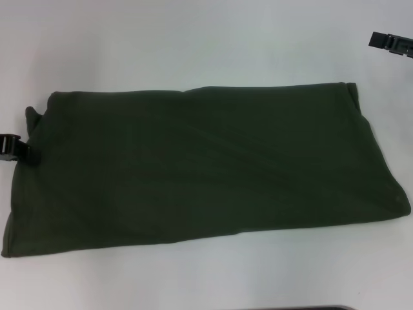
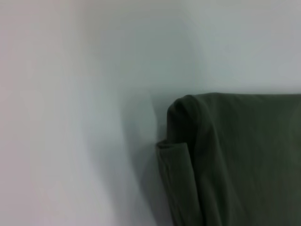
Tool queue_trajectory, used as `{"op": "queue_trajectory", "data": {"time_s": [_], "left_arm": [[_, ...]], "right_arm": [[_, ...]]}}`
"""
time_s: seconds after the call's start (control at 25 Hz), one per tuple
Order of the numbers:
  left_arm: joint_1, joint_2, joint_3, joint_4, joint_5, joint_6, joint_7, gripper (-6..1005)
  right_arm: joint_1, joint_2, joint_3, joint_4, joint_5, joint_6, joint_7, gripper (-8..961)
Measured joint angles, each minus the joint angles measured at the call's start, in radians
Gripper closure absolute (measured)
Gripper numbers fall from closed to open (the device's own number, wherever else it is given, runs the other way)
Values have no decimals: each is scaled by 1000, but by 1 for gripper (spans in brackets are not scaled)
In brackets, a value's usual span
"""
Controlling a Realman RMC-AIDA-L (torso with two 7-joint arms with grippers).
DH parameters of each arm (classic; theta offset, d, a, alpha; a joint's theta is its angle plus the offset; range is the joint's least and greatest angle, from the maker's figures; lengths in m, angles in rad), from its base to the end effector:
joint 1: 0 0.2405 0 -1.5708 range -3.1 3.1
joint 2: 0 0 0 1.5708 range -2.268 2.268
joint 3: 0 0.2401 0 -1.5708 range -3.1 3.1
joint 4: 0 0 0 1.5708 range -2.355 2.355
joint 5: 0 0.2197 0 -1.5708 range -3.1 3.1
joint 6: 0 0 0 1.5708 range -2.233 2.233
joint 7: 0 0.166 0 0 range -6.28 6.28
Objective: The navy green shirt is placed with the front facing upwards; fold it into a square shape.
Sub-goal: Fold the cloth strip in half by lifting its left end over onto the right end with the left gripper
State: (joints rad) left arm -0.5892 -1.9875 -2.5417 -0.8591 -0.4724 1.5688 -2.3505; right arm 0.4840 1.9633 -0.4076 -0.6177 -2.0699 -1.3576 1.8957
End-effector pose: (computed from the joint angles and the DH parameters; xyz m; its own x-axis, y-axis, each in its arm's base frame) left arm -0.3254 0.3400 0.0537 0.2750 0.9498 0.1491 0.9312 -0.2245 -0.2873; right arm 0.3337 0.3609 0.0713 0.3109 -0.6420 -0.7008 -0.9382 -0.3251 -0.1184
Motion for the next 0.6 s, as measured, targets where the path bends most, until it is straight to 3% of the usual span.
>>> {"op": "queue_trajectory", "data": {"time_s": [0.6], "left_arm": [[4,62,-1,12,4,20,-4,962]], "right_arm": [[3,-3,-4,-1,-3,-1,1,38]]}}
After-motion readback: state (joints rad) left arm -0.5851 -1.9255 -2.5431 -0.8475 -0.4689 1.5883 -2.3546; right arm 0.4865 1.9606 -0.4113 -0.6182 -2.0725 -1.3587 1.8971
